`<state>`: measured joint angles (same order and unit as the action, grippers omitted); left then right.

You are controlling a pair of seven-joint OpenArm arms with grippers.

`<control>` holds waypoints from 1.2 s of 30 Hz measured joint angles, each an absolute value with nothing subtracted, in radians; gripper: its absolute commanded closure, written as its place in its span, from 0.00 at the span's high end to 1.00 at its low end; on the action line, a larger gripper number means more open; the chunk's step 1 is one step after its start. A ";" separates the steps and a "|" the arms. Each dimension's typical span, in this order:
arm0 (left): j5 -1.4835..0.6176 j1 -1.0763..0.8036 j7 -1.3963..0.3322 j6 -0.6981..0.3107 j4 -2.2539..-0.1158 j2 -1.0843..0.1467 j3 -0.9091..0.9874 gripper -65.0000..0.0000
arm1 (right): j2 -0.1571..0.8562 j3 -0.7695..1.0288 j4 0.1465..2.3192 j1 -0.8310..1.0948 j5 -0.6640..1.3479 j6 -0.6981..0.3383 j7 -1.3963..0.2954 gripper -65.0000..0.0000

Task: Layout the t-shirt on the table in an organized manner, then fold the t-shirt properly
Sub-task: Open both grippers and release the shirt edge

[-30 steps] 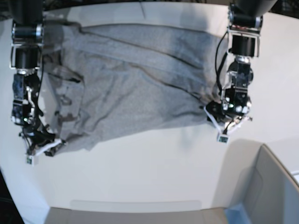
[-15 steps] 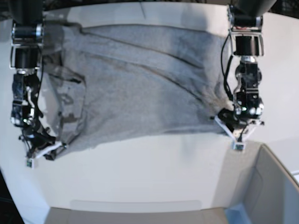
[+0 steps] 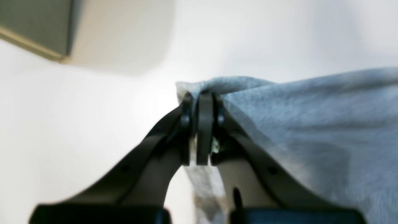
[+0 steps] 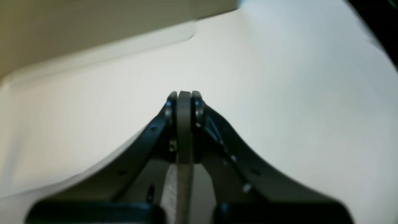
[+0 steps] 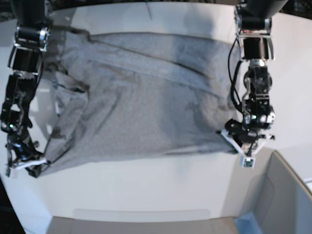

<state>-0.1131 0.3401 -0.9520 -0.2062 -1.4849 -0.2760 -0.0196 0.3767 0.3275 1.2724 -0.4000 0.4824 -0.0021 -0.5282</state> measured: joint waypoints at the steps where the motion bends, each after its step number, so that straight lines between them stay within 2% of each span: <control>1: -0.115 0.350 -0.926 -0.206 -1.486 -0.277 -0.019 0.03 | 0.373 0.361 1.272 -0.402 0.481 -0.002 -0.527 0.00; 6: -0.112 0.356 -0.932 -0.205 -1.485 -0.275 -0.020 0.03 | 0.404 0.280 1.273 -0.401 0.484 -0.015 -0.530 0.00; 15: -0.113 0.316 -0.939 -0.203 -1.541 -0.274 -0.020 0.03 | 0.409 0.289 1.274 -0.366 0.492 -0.003 -0.535 0.00; 21: -0.106 0.306 -0.915 -0.202 -1.666 -0.279 -0.076 0.03 | 0.388 0.395 1.318 -0.350 0.494 -0.006 -0.532 0.00; 29: -0.104 0.278 -0.919 -0.202 -1.670 -0.277 -0.091 0.03 | 0.369 0.480 1.332 -0.334 0.495 -0.009 -0.532 0.00; 36: -0.105 0.248 -0.921 -0.206 -1.669 -0.275 -0.091 0.03 | 0.376 0.480 1.332 -0.313 0.494 -0.007 -0.533 0.00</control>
